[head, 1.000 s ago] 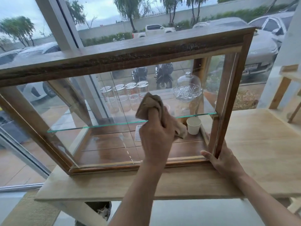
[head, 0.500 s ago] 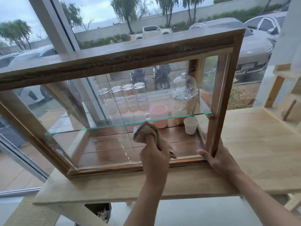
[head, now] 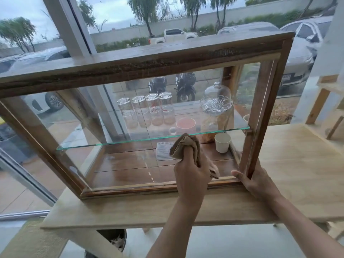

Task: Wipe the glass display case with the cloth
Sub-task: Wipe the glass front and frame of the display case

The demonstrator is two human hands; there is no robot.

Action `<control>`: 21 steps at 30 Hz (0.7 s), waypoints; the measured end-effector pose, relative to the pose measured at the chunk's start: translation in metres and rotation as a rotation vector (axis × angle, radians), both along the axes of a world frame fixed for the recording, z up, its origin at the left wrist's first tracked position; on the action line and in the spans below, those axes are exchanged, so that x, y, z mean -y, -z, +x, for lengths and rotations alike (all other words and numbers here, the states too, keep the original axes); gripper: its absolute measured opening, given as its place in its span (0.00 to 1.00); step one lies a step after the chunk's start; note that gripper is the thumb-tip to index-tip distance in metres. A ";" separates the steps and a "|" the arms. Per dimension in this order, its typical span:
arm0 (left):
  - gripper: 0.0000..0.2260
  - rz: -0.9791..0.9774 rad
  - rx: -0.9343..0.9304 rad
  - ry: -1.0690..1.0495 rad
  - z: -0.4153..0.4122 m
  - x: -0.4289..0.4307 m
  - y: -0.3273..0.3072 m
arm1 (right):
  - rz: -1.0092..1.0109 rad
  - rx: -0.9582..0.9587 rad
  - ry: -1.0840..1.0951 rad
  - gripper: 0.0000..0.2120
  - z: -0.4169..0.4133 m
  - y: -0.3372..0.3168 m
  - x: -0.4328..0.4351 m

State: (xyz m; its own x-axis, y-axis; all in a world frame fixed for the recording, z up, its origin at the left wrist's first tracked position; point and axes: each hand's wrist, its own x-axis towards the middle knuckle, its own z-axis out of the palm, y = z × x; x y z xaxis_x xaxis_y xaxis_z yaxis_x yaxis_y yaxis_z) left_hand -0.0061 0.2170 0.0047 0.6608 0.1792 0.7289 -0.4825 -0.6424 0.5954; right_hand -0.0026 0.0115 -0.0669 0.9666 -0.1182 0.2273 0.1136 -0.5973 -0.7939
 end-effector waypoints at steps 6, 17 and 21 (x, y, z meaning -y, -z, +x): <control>0.07 -0.287 0.087 0.088 -0.015 -0.066 -0.025 | 0.114 0.251 0.232 0.26 -0.033 -0.008 -0.022; 0.04 -0.449 0.237 -0.088 -0.045 -0.203 -0.025 | -0.075 0.464 -0.009 0.17 -0.074 0.004 -0.159; 0.10 -0.343 0.218 -0.146 -0.039 -0.239 -0.023 | -0.064 0.304 -0.126 0.24 -0.057 0.012 -0.204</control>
